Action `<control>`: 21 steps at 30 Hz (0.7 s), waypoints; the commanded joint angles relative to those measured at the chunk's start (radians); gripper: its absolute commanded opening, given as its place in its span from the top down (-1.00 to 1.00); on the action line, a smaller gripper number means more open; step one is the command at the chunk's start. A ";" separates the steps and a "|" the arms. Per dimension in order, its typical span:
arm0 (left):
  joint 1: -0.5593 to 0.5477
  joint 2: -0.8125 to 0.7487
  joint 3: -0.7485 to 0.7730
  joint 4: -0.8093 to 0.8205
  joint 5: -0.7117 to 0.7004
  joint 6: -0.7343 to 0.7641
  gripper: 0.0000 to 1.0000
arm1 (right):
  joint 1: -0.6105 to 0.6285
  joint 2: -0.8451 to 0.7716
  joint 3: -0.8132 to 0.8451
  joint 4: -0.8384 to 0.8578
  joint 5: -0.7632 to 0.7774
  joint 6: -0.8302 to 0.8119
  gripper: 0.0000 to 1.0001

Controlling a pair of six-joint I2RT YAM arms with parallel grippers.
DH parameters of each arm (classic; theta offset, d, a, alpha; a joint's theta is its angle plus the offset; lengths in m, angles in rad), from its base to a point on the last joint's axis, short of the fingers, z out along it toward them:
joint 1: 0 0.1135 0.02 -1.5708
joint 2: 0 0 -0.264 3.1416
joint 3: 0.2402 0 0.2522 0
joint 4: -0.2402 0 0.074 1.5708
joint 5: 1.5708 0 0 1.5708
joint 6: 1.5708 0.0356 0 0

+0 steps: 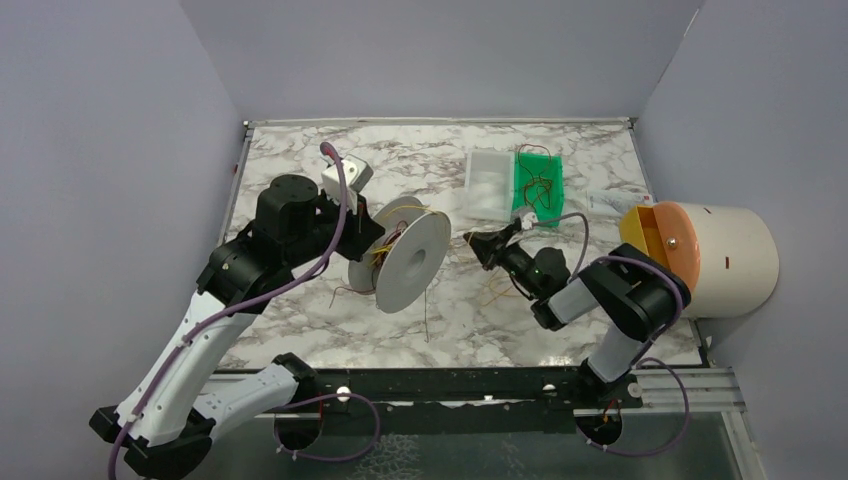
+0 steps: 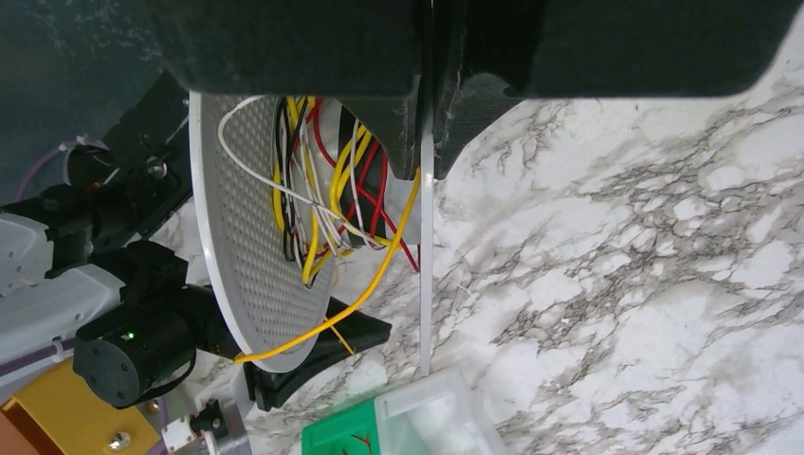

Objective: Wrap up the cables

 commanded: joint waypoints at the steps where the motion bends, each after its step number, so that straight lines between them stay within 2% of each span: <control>1: -0.004 -0.048 0.000 0.044 0.109 0.022 1.00 | -0.014 -0.136 -0.028 0.051 0.158 0.064 0.98; 12: -0.004 -0.108 -0.007 0.018 0.213 0.054 1.00 | -0.046 -0.446 -0.032 -0.414 0.337 0.181 0.98; 21: -0.004 -0.119 0.031 0.023 0.253 0.039 1.00 | -0.047 -0.547 -0.092 -0.531 0.342 0.235 0.98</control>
